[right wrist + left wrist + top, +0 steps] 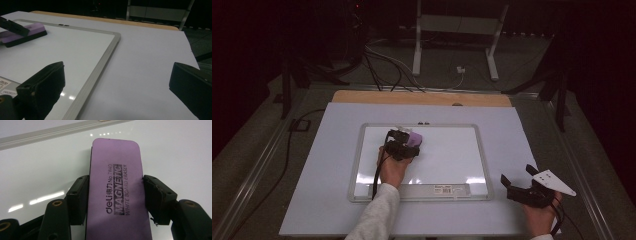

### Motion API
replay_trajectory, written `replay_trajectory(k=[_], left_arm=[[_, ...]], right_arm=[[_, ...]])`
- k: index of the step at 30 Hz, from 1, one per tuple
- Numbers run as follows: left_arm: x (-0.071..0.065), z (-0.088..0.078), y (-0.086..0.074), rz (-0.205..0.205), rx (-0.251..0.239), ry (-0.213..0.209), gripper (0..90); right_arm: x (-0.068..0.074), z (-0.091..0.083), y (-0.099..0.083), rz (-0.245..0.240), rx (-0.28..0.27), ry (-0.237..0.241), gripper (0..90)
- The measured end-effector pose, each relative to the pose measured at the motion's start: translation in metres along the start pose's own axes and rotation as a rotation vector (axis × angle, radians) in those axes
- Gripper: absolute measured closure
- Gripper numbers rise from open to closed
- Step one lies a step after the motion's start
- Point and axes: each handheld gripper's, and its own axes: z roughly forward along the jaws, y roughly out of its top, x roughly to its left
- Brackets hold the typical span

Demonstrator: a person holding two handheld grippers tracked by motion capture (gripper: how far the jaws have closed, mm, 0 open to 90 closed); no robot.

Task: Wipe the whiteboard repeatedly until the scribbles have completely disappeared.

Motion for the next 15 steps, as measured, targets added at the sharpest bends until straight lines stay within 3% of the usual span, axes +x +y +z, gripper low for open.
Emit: replay_trajectory(k=[3,15], left_arm=[[0.009,-0.004,-0.001,-0.002,0.006,0.018,41.9],[0.013,-0.027,0.0,0.016,-0.073,-0.064,42.0]], right_arm=[[0.0,0.0,0.0,-0.002,0.0,0.0,0.7],[0.001,0.0,0.0,-0.004,-0.001,0.001,0.6]])
